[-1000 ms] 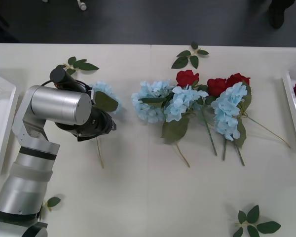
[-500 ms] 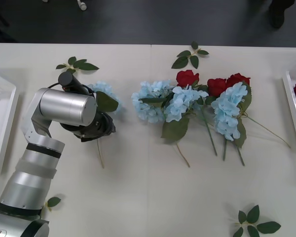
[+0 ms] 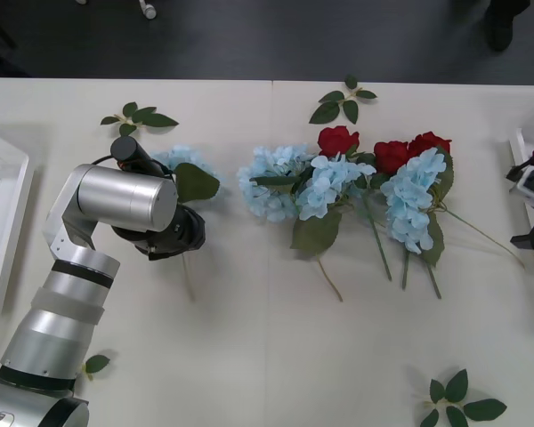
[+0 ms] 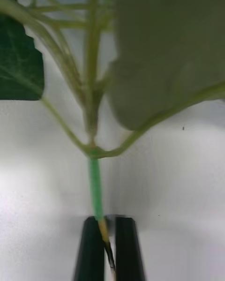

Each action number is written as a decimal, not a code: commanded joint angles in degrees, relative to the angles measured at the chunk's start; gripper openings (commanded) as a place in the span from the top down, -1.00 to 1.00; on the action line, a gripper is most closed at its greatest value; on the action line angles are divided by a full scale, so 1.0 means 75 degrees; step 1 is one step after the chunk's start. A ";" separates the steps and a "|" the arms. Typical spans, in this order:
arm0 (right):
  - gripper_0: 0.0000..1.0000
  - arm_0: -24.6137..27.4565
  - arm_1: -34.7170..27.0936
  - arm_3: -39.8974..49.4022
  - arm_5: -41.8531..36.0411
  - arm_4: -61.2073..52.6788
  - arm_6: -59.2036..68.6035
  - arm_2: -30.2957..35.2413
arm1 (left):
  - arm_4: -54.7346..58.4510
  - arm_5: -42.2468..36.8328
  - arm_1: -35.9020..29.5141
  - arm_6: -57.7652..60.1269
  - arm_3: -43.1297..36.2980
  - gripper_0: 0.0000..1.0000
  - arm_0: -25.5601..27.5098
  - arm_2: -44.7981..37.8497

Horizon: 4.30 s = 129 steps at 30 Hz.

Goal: Put the red flowers into the right box and the blue flowers into the left box

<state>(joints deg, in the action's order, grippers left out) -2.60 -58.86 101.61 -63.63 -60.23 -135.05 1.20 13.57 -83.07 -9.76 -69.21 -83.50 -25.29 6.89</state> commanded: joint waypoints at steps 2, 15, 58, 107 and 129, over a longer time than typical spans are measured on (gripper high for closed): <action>-0.35 -0.0474 0.0359 -0.0387 0.0328 0.0132 -0.0778 -0.0442 | 0.0031 0.0037 -0.0070 0.0333 -0.0246 0.99 -0.0225 0.0008; -0.34 -0.0943 0.0770 -0.1407 0.1676 0.0612 -0.0860 -0.1414 | 0.0476 -0.1088 -0.0691 0.0427 -0.3035 0.99 0.0349 -0.1598; 1.00 -0.1611 0.1156 -0.2380 0.2250 0.0519 -0.1165 -0.1672 | 0.0898 0.2966 -0.4008 0.0298 0.0363 1.00 0.1919 -0.4621; 1.00 -0.1236 0.0535 0.3515 0.6808 -0.4591 -0.1528 -0.4391 | 0.9125 -0.0538 -0.2789 -0.5280 -0.3809 -1.00 0.1826 -0.4481; 1.00 -0.2759 0.1789 0.2366 0.7254 -0.5212 -0.1118 -0.6371 | 1.1937 -0.1780 -0.2425 -1.0870 -0.1441 -1.00 0.1474 -0.3825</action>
<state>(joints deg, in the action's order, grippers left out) -21.98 -45.51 118.32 -9.07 -96.95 -145.63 -46.97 101.56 -95.15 -27.40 -146.83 -95.45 -13.17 -21.26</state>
